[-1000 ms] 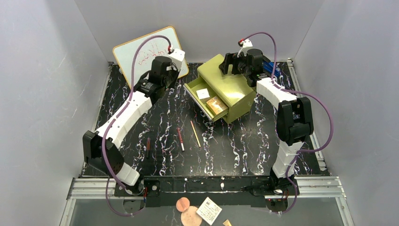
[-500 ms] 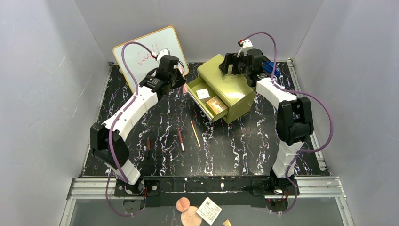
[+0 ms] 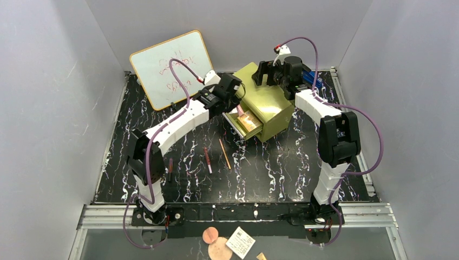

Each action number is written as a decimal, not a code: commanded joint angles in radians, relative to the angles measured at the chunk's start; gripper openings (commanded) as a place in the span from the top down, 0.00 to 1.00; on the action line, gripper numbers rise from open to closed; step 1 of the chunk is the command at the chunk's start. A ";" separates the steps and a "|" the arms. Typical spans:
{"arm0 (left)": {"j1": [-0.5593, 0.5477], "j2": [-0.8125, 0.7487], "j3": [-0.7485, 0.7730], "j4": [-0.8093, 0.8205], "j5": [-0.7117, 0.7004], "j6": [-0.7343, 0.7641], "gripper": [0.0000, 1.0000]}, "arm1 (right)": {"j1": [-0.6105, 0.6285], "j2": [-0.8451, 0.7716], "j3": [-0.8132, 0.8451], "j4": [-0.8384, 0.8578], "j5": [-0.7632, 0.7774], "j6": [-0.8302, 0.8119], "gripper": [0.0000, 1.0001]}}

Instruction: Organize the makeup

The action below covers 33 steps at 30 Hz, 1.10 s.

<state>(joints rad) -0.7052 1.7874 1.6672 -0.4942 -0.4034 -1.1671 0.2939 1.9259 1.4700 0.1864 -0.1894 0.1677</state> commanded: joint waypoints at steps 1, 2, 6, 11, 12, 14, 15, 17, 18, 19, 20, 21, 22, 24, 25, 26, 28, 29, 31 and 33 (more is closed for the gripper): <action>-0.040 -0.009 0.011 -0.077 -0.125 -0.158 1.00 | 0.012 0.142 -0.131 -0.446 0.020 -0.060 0.01; -0.043 -0.009 0.003 -0.077 -0.129 -0.177 1.00 | 0.013 0.142 -0.130 -0.446 0.020 -0.060 0.01; -0.052 0.012 0.000 -0.076 -0.118 -0.223 1.00 | 0.013 0.146 -0.128 -0.445 0.018 -0.061 0.01; -0.062 0.068 0.025 -0.071 -0.061 -0.254 1.00 | 0.013 0.143 -0.130 -0.447 0.019 -0.061 0.01; -0.063 0.077 0.026 -0.072 -0.053 -0.259 1.00 | 0.012 0.142 -0.131 -0.446 0.021 -0.062 0.01; -0.066 0.094 0.028 -0.069 -0.043 -0.263 1.00 | 0.013 0.139 -0.132 -0.447 0.023 -0.062 0.01; -0.066 0.100 0.029 -0.061 -0.041 -0.257 1.00 | 0.013 0.139 -0.131 -0.446 0.023 -0.062 0.01; -0.066 0.119 0.029 -0.029 -0.027 -0.221 1.00 | 0.012 0.141 -0.130 -0.448 0.022 -0.062 0.01; -0.066 0.128 0.031 -0.016 -0.019 -0.207 1.00 | 0.013 0.142 -0.129 -0.449 0.021 -0.062 0.01; -0.066 0.139 0.033 0.006 -0.007 -0.180 1.00 | 0.013 0.143 -0.130 -0.450 0.021 -0.062 0.01; -0.066 0.147 0.037 0.027 0.000 -0.157 1.00 | 0.013 0.145 -0.130 -0.450 0.021 -0.062 0.01; -0.066 0.156 0.041 0.037 0.008 -0.142 1.00 | 0.012 0.145 -0.131 -0.451 0.022 -0.063 0.01; -0.066 0.162 0.041 0.055 0.016 -0.124 1.00 | 0.013 0.144 -0.131 -0.451 0.023 -0.063 0.01; -0.066 0.168 0.040 0.087 0.027 -0.098 1.00 | 0.012 0.143 -0.131 -0.452 0.024 -0.064 0.01; -0.066 0.168 0.036 0.102 0.035 -0.085 1.00 | 0.012 0.143 -0.130 -0.453 0.025 -0.065 0.01; -0.066 0.168 0.034 0.113 0.041 -0.078 1.00 | 0.012 0.143 -0.129 -0.453 0.025 -0.065 0.01; -0.066 0.169 0.032 0.134 0.054 -0.063 0.97 | 0.012 0.146 -0.129 -0.452 0.026 -0.065 0.01; -0.066 0.169 0.032 0.140 0.061 -0.057 0.92 | 0.013 0.146 -0.129 -0.452 0.027 -0.065 0.01; -0.065 0.169 0.034 0.144 0.069 -0.052 0.78 | 0.013 0.149 -0.129 -0.453 0.025 -0.065 0.01; -0.065 0.167 0.037 0.145 0.073 -0.049 0.60 | 0.013 0.150 -0.129 -0.454 0.025 -0.065 0.01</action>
<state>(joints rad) -0.7673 1.9697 1.6817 -0.3981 -0.3485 -1.2419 0.2939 1.9263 1.4700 0.1867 -0.1894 0.1677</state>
